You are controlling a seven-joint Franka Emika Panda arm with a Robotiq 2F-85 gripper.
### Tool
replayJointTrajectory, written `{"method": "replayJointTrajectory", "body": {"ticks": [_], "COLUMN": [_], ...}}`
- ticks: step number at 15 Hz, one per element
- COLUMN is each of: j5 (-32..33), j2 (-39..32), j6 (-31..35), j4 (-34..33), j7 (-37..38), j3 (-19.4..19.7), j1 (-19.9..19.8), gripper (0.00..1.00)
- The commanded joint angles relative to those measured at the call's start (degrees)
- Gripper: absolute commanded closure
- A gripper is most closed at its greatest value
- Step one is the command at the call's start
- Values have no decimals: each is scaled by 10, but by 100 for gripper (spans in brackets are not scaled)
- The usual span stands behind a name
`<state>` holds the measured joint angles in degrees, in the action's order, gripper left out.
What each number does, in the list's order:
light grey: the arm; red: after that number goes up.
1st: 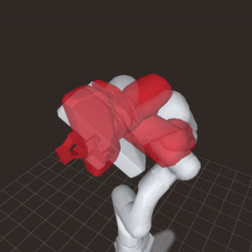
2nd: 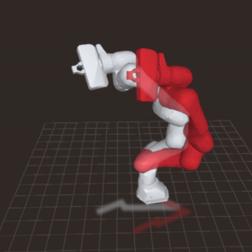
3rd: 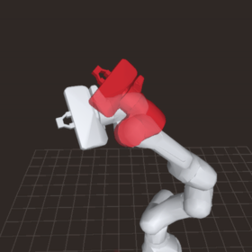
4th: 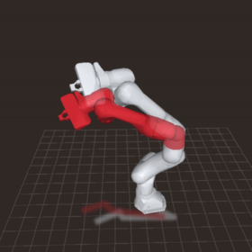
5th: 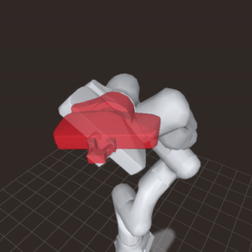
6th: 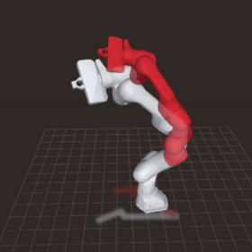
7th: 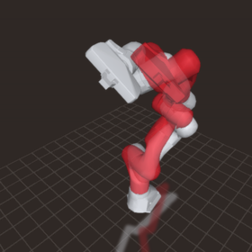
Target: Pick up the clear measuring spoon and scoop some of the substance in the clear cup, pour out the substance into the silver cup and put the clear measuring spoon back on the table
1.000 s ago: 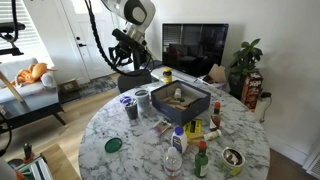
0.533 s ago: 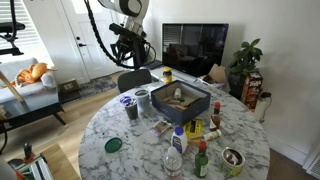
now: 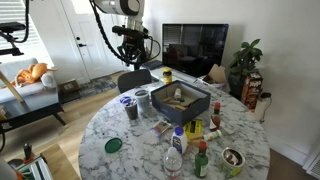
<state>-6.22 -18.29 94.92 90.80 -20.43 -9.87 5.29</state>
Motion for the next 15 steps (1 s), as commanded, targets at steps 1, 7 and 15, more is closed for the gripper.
{"method": "replayJointTrajectory", "body": {"ticks": [1,7,15], "j5": [0,38,178], "j2": [-3,-41,-92], "j6": [-2,15,59], "j4": [-4,-36,-58], "j7": [1,15,62], "j3": [3,9,17], "j1": [3,12,54], "gripper": [94,99,99]}}
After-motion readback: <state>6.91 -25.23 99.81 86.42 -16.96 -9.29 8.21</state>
